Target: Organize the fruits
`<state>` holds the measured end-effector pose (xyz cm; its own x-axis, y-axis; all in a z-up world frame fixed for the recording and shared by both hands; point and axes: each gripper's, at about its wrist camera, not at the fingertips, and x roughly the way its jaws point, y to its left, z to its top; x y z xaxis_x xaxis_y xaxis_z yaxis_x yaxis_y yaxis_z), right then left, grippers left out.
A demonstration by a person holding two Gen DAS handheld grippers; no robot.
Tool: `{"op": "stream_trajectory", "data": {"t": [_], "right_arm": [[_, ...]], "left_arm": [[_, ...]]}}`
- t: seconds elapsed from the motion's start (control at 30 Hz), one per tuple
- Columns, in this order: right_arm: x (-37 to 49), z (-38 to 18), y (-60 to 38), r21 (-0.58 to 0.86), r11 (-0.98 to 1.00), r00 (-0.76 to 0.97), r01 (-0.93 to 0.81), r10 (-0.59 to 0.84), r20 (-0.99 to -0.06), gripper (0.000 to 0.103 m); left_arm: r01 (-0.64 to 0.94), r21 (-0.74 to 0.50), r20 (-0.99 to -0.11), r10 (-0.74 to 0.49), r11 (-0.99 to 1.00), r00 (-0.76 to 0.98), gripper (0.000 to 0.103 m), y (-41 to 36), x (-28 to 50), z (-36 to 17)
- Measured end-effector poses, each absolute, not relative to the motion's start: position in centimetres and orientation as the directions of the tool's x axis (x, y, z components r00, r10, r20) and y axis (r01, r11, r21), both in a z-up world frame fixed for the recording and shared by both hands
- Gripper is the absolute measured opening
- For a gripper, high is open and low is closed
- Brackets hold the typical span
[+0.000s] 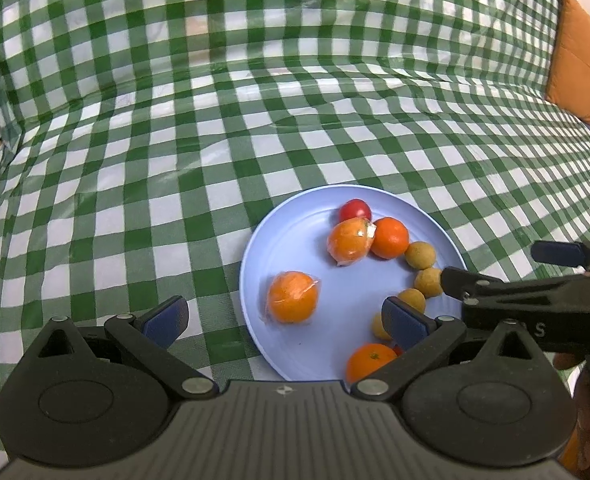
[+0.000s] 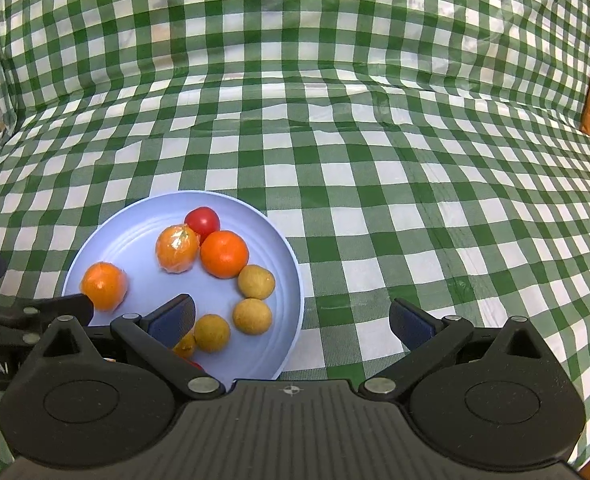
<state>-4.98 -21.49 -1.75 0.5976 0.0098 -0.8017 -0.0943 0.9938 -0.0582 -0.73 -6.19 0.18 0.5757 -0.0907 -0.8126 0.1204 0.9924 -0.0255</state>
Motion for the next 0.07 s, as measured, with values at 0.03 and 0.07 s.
{"op": "stream_trajectory", "data": {"t": [0.03, 0.07], "right_arm": [[-4.93, -1.81, -21.53, -0.051, 0.994, 0.598, -0.092, 0.014, -0.801, 0.102], [-4.93, -1.83, -21.57, -0.046, 0.995, 0.601, -0.086, 0.015, -0.799, 0.102]], "left_arm": [[0.127, -0.025, -0.812, -0.094, 0.992, 0.576, 0.103, -6.14, -0.7, 0.15], [0.13, -0.025, -0.812, -0.096, 0.991, 0.575, 0.103, -6.14, -0.63, 0.13]]}}
